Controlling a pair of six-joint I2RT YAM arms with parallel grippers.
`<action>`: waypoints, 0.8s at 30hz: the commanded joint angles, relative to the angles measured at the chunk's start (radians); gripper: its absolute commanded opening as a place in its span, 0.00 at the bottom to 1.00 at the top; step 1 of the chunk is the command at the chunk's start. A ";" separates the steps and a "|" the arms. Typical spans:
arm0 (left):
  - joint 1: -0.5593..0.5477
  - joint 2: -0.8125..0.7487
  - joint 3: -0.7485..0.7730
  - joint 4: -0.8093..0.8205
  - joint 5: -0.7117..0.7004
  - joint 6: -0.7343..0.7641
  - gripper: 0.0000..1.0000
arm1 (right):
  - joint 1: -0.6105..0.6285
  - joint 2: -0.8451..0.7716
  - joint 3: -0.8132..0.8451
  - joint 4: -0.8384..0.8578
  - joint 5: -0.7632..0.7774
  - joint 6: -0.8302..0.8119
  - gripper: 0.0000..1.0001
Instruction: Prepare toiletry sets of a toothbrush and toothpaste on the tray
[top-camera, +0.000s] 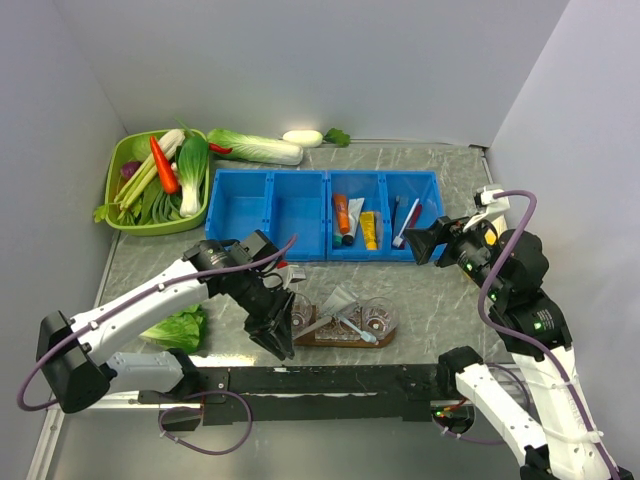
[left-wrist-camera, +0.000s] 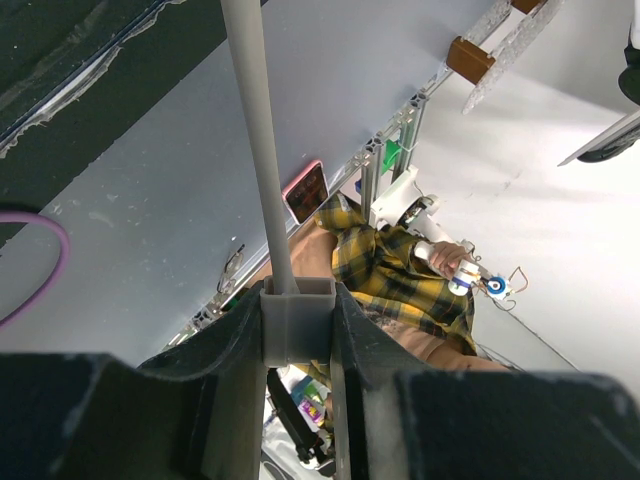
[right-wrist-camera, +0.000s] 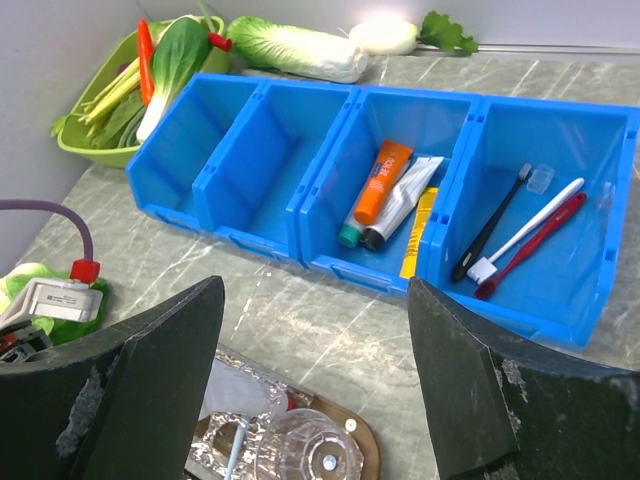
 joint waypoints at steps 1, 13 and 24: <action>-0.005 0.008 0.040 0.005 0.004 0.022 0.01 | -0.006 -0.013 -0.004 0.014 0.012 -0.017 0.81; -0.005 0.022 0.018 0.041 -0.008 0.019 0.01 | -0.006 -0.010 -0.007 0.017 0.015 -0.021 0.81; -0.007 0.039 0.009 0.069 -0.013 0.018 0.01 | -0.006 -0.007 -0.007 0.019 0.016 -0.027 0.81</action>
